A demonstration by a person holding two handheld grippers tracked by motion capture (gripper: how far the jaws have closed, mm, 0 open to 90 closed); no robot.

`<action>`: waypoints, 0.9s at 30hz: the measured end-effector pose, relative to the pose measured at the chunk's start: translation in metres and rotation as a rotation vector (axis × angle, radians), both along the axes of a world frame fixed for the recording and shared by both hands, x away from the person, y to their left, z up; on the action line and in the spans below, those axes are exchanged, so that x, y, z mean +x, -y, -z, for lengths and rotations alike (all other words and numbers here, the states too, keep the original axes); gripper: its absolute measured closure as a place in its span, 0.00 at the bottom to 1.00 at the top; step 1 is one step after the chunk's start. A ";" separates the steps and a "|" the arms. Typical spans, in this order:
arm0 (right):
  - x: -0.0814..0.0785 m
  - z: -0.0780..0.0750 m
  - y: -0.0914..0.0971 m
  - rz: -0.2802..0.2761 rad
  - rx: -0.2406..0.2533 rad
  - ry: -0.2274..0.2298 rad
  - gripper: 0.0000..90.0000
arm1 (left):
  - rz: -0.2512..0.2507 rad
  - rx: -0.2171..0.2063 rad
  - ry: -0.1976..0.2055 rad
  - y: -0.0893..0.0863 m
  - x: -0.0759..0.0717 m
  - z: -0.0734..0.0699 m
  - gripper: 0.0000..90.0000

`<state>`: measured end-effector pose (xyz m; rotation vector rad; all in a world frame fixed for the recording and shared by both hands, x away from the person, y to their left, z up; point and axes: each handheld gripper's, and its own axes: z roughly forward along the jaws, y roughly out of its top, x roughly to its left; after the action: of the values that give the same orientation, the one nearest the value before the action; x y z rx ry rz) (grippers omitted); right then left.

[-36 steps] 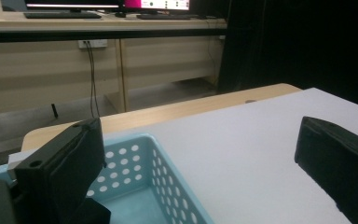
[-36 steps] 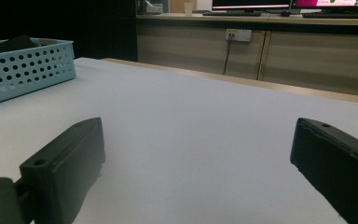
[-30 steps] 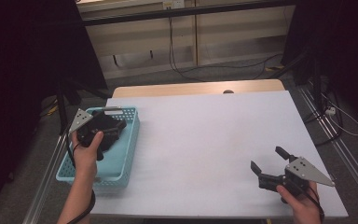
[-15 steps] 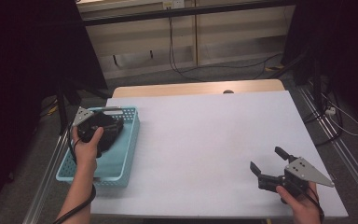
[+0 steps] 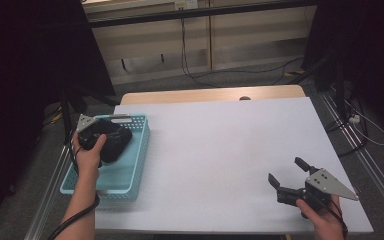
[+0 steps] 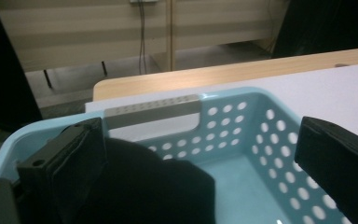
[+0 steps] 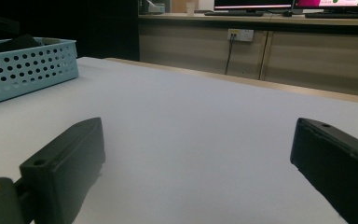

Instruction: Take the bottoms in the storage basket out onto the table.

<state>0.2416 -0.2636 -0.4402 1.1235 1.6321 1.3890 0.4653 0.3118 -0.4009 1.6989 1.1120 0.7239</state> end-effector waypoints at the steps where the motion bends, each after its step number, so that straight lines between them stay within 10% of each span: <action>1: 0.000 0.000 0.000 -0.001 0.003 -0.002 0.02 | -0.009 0.020 -0.015 -0.002 0.002 0.003 0.02; 27: 0.000 0.001 -0.002 -0.015 0.006 -0.008 0.02 | -0.082 0.073 -0.125 -0.019 0.023 0.024 0.02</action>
<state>0.2414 -0.2617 -0.4412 1.1238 1.6462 1.4018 0.4880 0.3312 -0.4252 1.7891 1.2614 0.7252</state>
